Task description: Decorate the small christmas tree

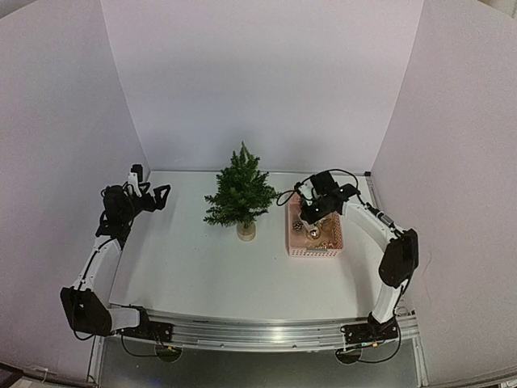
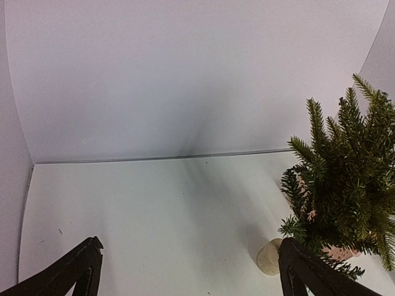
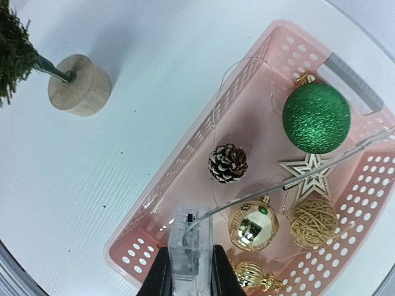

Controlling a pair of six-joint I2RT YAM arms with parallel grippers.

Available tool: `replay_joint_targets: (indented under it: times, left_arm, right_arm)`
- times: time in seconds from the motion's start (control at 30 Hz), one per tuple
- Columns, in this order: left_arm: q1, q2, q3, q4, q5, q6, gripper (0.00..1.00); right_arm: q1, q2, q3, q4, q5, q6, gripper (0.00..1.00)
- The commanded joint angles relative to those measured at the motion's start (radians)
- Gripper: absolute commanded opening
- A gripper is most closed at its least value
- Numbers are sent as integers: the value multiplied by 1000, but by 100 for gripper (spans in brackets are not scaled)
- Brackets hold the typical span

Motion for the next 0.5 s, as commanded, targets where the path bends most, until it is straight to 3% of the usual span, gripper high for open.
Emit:
replay_joint_targets:
  times: [0.0,0.47]
  left_arm:
    - [-1,-7,50,54,37,-2,100]
    - [-1,15,189,138,152,-92,100]
  right_arm:
    - [3,-111,57,1,42,36,3]
    - [3,-204,470,27,24,91,5]
